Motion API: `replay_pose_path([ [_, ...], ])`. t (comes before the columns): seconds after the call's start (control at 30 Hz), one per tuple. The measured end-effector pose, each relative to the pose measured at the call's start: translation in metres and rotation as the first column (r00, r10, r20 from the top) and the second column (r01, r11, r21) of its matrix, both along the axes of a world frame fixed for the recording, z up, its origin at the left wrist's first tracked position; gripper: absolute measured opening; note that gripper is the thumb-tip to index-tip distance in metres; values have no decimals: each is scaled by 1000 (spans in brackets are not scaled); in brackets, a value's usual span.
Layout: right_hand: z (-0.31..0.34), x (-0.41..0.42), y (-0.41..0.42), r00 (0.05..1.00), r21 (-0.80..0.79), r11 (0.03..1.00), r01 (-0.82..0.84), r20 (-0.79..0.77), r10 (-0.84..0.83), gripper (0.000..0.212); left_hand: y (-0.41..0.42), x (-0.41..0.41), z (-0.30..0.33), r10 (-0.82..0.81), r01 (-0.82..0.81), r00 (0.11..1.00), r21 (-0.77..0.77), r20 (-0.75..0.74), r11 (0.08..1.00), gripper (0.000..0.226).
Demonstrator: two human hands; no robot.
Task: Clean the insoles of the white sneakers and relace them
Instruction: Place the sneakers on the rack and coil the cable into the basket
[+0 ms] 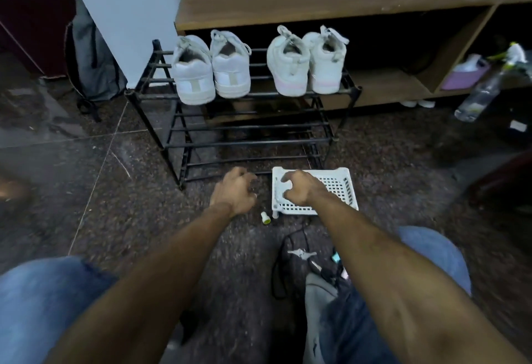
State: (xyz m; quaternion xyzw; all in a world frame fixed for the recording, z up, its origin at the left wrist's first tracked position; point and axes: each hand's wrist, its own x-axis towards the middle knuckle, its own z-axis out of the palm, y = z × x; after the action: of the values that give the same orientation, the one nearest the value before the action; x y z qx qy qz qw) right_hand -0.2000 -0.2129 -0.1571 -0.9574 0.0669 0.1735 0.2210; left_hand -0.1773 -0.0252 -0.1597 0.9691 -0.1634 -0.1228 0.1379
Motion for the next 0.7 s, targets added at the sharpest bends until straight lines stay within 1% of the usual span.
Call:
replay_pose_path([
  [0.1, -26, -25, -9, 987, 23, 997, 71, -144, -67, 47, -8, -38, -30, -41, 39, 989, -19, -140, 999, 44],
  [0.17, -39, -37, -10, 977, 30, 995, 94, -197, -87, 41, -9, -58, -50, -28, 24, 977, -24, -210, 999, 40],
  [0.27, -61, -51, -7, 958, 68, 988, 141, -261, -119, 25, -7, -78, -82, 49, -83, 923, -75, -381, 994, 35],
  [0.33, -82, -58, -3, 945, 63, 982, 175, -291, -150, 20, -4, -88, -101, 91, -151, 884, -95, -459, 984, 31],
  [0.43, -118, -66, 3, 917, 39, 983, 181, -367, -154, 24, 2, -94, -126, 152, -201, 856, -47, -494, 979, 31],
  [0.5, -136, -75, 11, 897, 24, 986, 167, -419, -142, 21, 5, -95, -143, 190, -232, 831, -14, -522, 973, 24],
  [0.57, -153, -84, 20, 887, -8, 984, 177, -432, -163, 25, 6, -96, -161, 215, -266, 794, -8, -568, 964, 21],
  [0.7, -185, -95, 44, 887, -70, 976, 207, -408, -217, 37, 15, -97, -188, 272, -323, 718, 40, -641, 946, 35],
])
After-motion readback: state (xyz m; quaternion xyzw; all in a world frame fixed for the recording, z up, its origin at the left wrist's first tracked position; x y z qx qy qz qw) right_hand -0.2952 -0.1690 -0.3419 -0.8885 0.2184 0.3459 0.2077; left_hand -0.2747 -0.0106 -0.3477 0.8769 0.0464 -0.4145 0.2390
